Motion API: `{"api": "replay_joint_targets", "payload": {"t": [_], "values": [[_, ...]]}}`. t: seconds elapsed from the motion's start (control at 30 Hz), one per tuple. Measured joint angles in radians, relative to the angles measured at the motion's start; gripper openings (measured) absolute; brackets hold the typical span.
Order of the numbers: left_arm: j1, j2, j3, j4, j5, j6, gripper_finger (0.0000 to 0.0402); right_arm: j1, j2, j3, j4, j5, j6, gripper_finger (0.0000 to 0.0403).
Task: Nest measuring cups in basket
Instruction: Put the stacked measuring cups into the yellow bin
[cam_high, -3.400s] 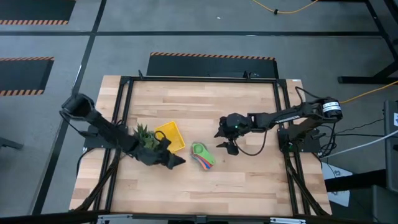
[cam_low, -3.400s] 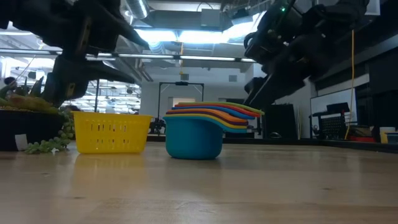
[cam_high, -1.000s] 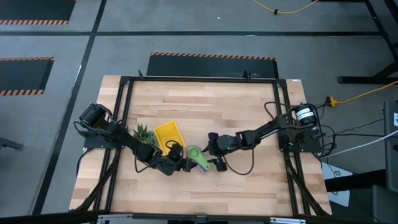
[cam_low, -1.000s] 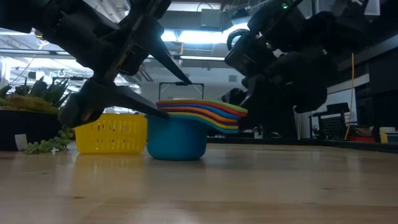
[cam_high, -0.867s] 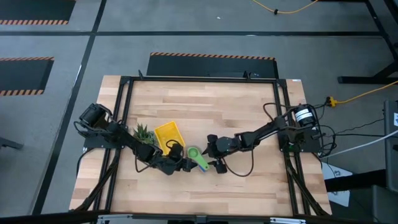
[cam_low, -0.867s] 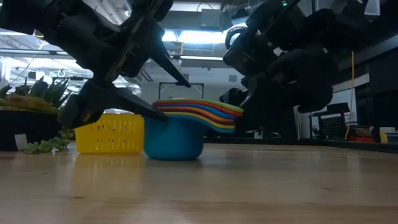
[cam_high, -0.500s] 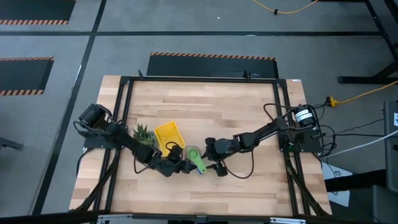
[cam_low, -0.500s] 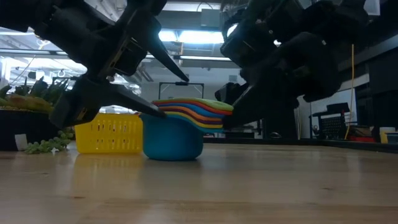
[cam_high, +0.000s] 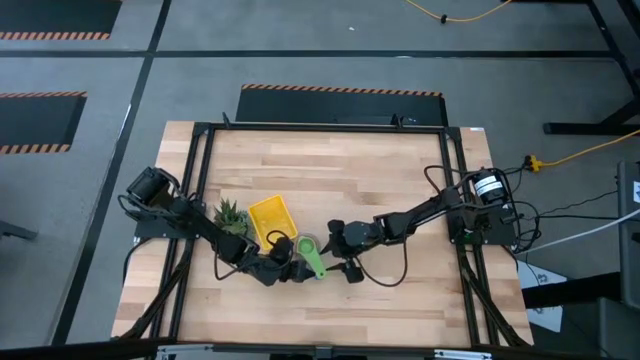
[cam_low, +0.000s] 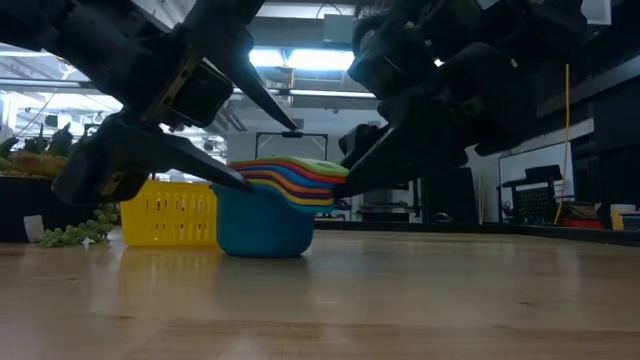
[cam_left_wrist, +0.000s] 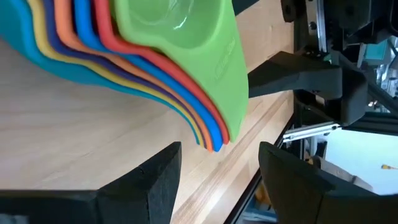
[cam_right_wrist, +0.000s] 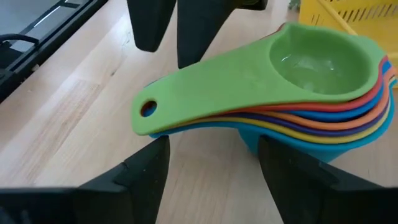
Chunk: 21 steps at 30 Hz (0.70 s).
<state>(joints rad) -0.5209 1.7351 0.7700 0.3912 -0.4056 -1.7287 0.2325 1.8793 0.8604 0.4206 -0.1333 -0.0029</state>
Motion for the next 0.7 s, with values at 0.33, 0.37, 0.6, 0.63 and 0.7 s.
{"api": "replay_joint_targets", "payload": {"t": [0.33, 0.37, 0.6, 0.63, 0.7], "values": [[0.0, 0.0, 0.0, -0.001, -0.017, 0.002, 0.0208, 0.0, 0.0, 0.001, -0.037, 0.001, 0.1, 0.0248], [0.0, 0.0, 0.0, -0.001, -0.023, 0.002, 0.0208, 0.0, 0.0, 0.001, -0.036, 0.002, 0.1, 0.0248], [0.003, 0.0, 0.0, -0.001, -0.037, 0.003, 0.0208, 0.0, 0.027, 0.001, 0.008, 0.009, 0.099, 0.0248], [0.004, 0.0, 0.0, -0.001, -0.044, 0.003, 0.0208, 0.0, 0.033, 0.001, 0.012, 0.009, 0.1, 0.0248], [0.006, 0.0, 0.0, -0.002, -0.052, 0.003, 0.0208, 0.0, 0.04, 0.001, 0.031, 0.009, 0.1, 0.0248]]}}
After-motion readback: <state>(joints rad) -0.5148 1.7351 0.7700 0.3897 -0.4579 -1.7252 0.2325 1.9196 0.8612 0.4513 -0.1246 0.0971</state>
